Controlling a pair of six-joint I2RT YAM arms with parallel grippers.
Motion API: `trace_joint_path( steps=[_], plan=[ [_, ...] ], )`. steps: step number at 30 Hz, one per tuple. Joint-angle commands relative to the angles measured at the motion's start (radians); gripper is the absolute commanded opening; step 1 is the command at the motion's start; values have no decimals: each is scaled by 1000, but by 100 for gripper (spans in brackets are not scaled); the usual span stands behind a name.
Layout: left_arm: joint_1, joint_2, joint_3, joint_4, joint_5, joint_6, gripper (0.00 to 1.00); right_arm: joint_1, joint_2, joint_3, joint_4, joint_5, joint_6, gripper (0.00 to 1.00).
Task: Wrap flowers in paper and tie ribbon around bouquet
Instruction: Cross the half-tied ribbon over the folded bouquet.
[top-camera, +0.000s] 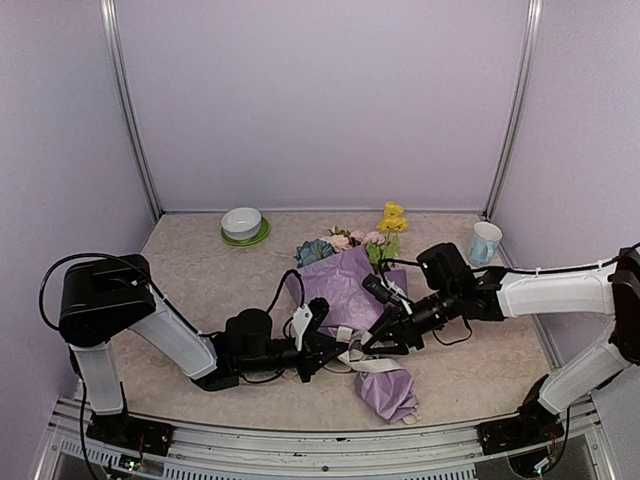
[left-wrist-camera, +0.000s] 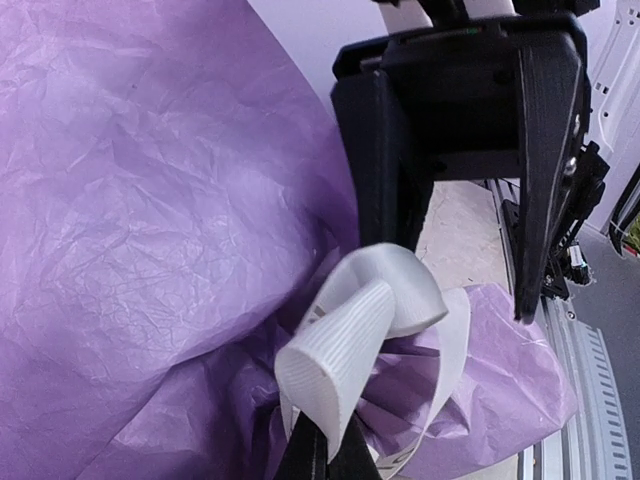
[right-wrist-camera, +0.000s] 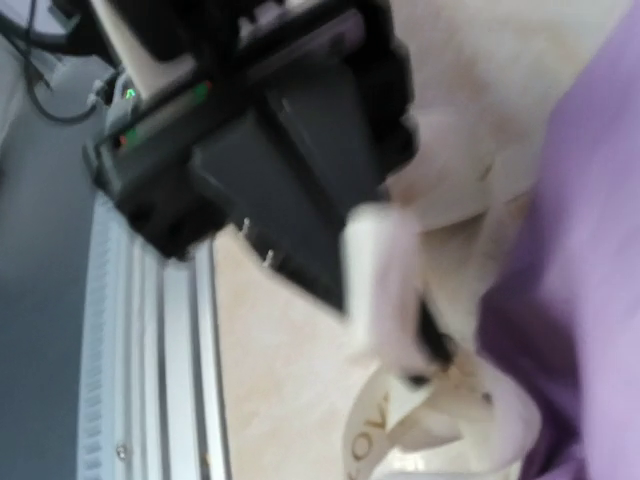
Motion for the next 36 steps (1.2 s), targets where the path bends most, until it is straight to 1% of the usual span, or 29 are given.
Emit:
trace_joint_path(
  steps=[1, 6, 10, 11, 12, 14, 15, 16, 18, 21, 28, 31, 34, 36],
  plan=[
    [-1, 5, 3, 20, 2, 7, 0, 1, -27, 90, -165, 95, -39, 51],
    [0, -5, 2, 17, 0, 12, 0, 0, -54, 135, -204, 210, 10, 50],
    [0, -7, -3, 18, -6, 15, 0, 1, -22, 194, -255, 272, 8, 50],
    [1, -7, -3, 18, -7, 15, 0, 1, -15, 206, -268, 294, 8, 48],
    [1, -7, -3, 18, -6, 15, 0, 1, -9, 221, -277, 314, 10, 44],
    [2, -6, -2, 18, -5, 15, 0, 5, 3, 229, -274, 335, 16, 25],
    [2, -8, -2, 19, -3, 16, 0, 11, 12, 226, -269, 337, 11, 18],
    [3, -8, -2, 18, -2, 16, 0, 17, 24, 226, -271, 348, 8, 14],
    [2, -9, -3, 17, -4, 16, 0, 29, 65, 237, -303, 399, -1, 10],
    [2, -12, -3, 8, -5, 18, 0, 48, 106, 261, -362, 467, -22, 7],
    [1, -19, -5, -11, -11, 27, 0, 68, 124, 242, -411, 547, -59, 6],
    [-1, -19, -5, -13, -16, 31, 0, 68, 136, 233, -412, 460, -87, 6],
    [-2, -20, -5, -20, -19, 36, 0, 69, 150, 245, -432, 431, -91, 8],
    [-5, -21, -3, -30, -17, 42, 0, 68, 158, 255, -441, 357, -105, 8]
  ],
)
